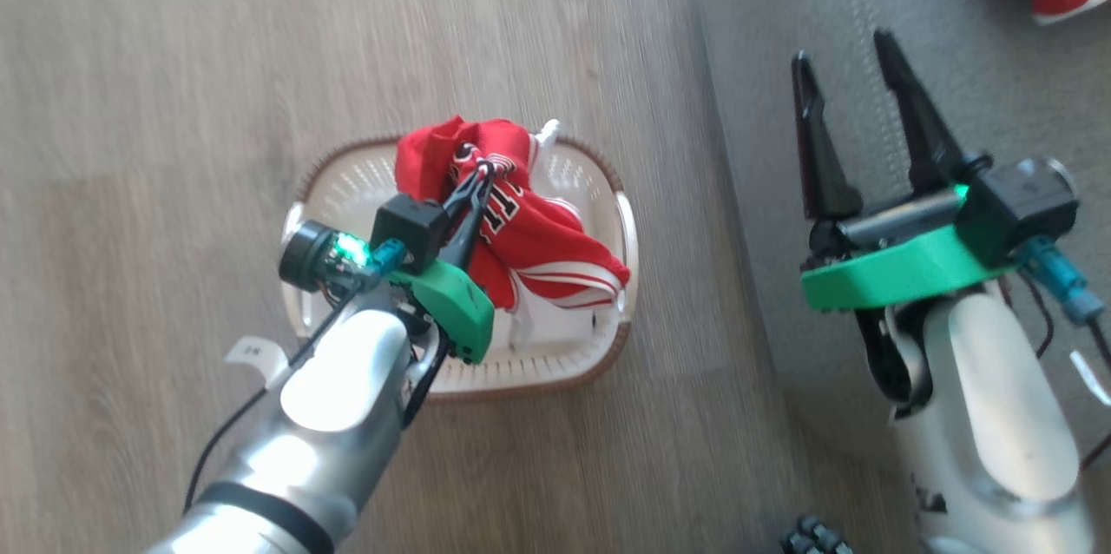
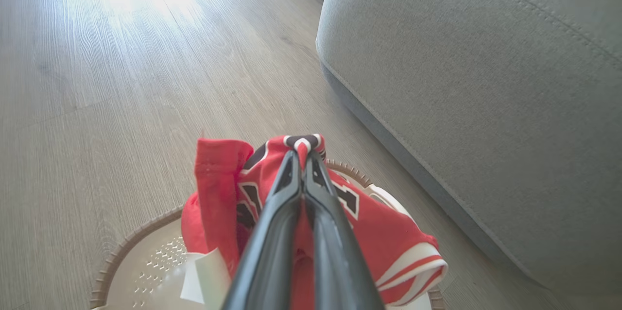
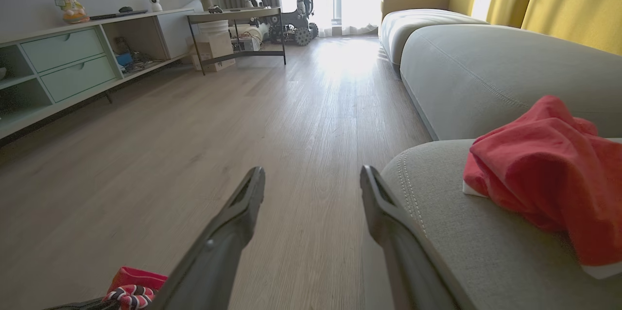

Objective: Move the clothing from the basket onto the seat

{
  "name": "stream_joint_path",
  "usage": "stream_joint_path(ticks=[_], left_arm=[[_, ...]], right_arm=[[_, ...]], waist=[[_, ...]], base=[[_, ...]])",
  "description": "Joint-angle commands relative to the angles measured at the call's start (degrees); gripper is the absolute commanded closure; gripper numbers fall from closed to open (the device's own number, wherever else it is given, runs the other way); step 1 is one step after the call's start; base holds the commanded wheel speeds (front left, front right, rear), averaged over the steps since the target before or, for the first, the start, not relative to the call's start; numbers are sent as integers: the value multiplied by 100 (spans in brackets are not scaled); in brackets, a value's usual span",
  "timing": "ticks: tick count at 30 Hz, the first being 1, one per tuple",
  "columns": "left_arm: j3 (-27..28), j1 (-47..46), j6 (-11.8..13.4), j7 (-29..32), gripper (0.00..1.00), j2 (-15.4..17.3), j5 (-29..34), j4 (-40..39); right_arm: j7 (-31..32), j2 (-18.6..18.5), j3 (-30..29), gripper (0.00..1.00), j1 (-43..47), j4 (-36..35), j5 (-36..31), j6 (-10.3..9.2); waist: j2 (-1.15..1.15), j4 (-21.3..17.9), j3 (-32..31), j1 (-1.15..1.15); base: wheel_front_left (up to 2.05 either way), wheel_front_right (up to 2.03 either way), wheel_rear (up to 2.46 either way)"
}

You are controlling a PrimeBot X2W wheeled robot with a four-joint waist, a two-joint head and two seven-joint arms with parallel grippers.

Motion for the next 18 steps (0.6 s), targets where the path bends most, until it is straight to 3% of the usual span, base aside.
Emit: stream_joint_path(ticks=[1, 18], left_arm=[[119, 171, 73, -70, 100, 54, -43, -312], [191, 858, 185, 13, 100, 121, -279, -1180]], right_arm=[[-36, 25, 70, 0, 214, -75, -56, -2], [-36, 25, 254, 0, 1317, 765, -52, -2]], waist=[[0, 196, -596, 0], [0, 536, -2635, 0]], base=[[0, 0, 0], [0, 0, 0]])
